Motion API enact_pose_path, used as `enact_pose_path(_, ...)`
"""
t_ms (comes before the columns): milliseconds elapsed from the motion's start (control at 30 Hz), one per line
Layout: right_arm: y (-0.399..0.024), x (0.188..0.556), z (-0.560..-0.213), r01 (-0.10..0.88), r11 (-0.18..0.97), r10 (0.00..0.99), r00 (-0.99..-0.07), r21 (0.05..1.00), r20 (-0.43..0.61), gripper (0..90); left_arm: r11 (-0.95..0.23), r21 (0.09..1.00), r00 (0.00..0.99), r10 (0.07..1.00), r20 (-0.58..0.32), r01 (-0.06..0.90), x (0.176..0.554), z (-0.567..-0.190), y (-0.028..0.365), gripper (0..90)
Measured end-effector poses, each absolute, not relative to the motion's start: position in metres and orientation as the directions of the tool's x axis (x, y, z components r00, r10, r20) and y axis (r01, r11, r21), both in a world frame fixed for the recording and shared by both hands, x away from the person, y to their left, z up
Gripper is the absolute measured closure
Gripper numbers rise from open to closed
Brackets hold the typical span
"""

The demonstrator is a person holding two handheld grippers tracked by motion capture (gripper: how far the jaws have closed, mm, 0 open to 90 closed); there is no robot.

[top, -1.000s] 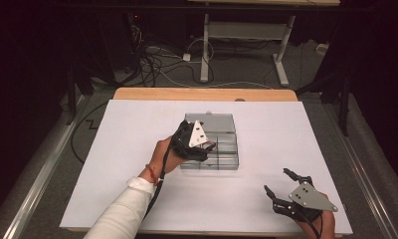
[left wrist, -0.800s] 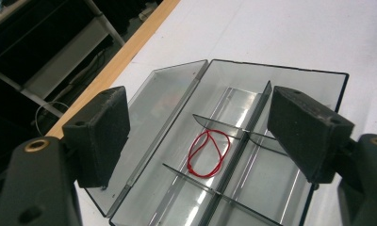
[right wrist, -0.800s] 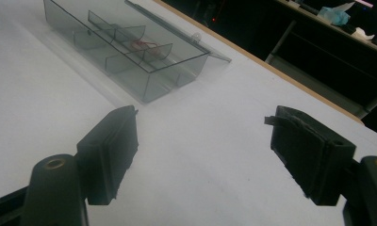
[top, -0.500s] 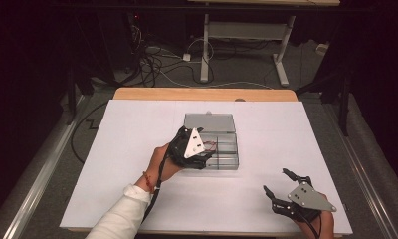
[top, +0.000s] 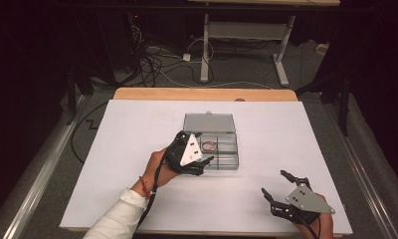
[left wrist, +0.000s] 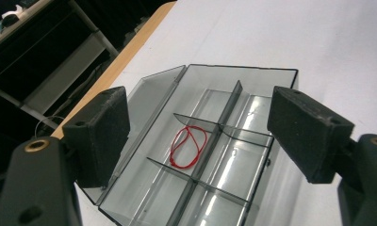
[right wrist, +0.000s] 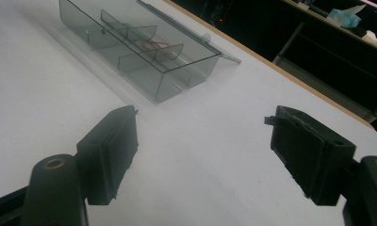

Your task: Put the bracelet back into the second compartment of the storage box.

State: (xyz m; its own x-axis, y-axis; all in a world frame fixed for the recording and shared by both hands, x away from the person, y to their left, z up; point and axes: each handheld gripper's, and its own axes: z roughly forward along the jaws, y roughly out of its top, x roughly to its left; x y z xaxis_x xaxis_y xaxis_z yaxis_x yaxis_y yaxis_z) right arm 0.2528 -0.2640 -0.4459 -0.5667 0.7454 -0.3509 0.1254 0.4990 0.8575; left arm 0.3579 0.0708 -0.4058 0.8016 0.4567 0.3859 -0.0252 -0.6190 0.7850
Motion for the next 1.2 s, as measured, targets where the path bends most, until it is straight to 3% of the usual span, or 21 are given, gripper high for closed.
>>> enact_pose_path(1200, -0.264, 0.252, -0.445, 0.118, 0.509, 0.739, -0.568, 0.852, -0.363, 24.3, -0.582, 0.809, 0.790, 0.460, 0.406, -0.077, 0.310, -0.400, 0.105, 21.0)
